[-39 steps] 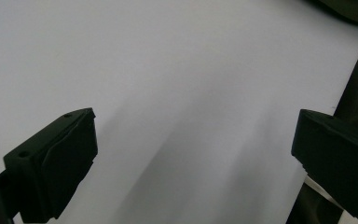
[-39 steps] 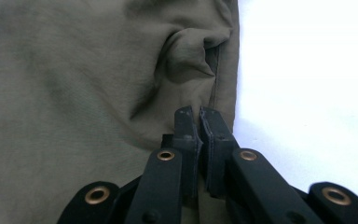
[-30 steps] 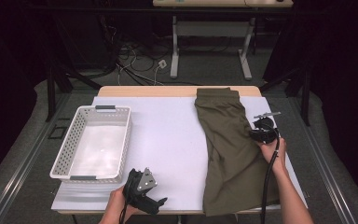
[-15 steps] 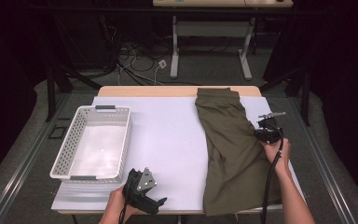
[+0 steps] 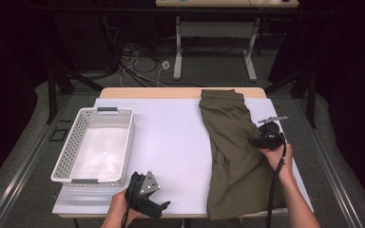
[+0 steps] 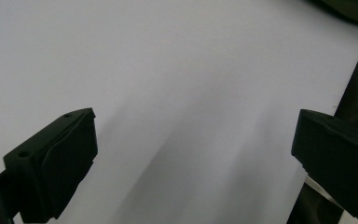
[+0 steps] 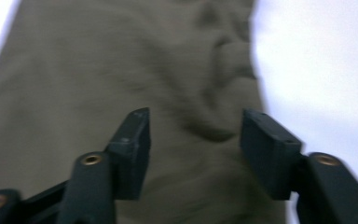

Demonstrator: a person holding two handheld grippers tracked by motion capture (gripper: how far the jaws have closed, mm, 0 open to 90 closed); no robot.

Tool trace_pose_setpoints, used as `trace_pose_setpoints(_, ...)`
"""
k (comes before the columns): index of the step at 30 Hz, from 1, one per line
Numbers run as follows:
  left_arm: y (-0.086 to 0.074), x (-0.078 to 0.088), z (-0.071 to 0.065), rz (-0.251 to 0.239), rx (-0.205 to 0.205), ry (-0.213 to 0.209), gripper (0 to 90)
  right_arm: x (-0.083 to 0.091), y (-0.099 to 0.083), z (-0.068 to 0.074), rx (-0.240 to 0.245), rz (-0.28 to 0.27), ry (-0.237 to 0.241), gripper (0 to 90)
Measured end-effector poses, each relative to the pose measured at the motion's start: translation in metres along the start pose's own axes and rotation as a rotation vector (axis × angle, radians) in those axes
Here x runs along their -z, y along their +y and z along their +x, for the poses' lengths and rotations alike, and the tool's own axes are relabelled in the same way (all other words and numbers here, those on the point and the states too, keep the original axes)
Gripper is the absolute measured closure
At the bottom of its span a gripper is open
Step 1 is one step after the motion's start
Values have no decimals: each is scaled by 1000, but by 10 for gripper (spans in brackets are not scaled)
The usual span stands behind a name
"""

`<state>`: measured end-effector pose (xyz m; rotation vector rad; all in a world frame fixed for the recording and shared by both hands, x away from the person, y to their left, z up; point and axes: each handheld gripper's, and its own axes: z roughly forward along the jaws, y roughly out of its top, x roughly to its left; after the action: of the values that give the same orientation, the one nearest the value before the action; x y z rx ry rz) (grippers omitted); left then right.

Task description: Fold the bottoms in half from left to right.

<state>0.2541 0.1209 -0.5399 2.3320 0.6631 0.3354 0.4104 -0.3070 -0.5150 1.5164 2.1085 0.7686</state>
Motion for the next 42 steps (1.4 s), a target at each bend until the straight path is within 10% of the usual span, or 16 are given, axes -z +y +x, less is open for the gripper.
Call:
trace_pose_setpoints(10, 0, -1, 0, -4, -1, 4, 0, 15, 0, 42, 77, 1, 135, 279)
trace_pose_setpoints(24, 0, -2, 0, -2, 3, 1, 0, 25, -3, 105, 211, -8, 279, 392)
trace_pose_setpoints(31, 0, -2, -1, 11, -4, -7, 0, 14, -8, 130, 276, 58, 274, 527)
trace_pose_setpoints(42, 0, -2, -1, 15, -5, -9, 0, 1, -21, 125, 270, 148, 196, 756)
